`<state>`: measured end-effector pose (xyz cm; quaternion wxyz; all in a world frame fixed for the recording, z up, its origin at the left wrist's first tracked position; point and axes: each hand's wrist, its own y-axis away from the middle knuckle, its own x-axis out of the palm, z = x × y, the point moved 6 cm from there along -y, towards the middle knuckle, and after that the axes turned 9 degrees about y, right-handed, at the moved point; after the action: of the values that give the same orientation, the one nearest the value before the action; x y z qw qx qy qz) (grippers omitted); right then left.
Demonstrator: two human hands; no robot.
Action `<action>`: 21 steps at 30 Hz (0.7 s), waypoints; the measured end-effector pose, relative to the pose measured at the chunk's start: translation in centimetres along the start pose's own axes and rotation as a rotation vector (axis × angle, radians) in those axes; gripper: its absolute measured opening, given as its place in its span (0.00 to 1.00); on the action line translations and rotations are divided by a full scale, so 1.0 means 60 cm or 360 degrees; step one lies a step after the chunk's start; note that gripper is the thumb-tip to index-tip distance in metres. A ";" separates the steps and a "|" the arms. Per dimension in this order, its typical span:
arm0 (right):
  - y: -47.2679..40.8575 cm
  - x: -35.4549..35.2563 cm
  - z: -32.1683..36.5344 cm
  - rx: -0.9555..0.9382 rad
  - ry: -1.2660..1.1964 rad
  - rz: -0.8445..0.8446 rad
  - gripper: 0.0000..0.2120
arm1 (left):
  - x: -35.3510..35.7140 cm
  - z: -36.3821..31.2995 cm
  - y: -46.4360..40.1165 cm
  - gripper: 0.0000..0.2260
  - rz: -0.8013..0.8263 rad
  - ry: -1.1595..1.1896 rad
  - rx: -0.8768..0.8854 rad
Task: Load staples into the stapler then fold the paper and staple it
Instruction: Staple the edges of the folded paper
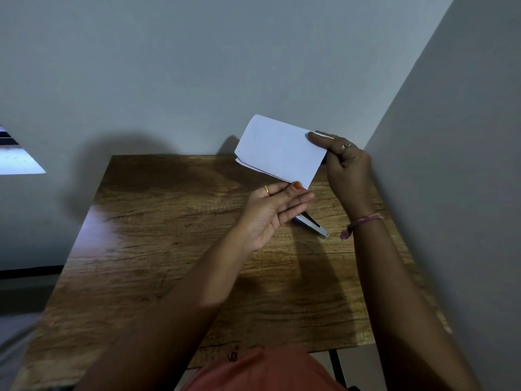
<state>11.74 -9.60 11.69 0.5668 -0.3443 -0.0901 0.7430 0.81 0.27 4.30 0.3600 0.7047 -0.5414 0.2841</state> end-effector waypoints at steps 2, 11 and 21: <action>0.000 -0.004 0.003 -0.0066 0.0104 -0.0066 0.20 | 0.001 0.002 0.001 0.08 0.0007 0.0026 -0.0009; 0.014 -0.005 0.026 -0.0344 0.0475 -0.0250 0.22 | 0.008 0.005 0.005 0.08 0.0040 -0.0006 -0.0005; 0.018 -0.010 0.032 -0.0485 0.0600 -0.0270 0.19 | 0.010 0.001 0.010 0.13 0.0134 0.0001 -0.0016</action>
<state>9.79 -10.01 12.79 0.5755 -0.5493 -0.1224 0.5934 0.38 -0.20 4.88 0.3513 0.6794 -0.5718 0.2966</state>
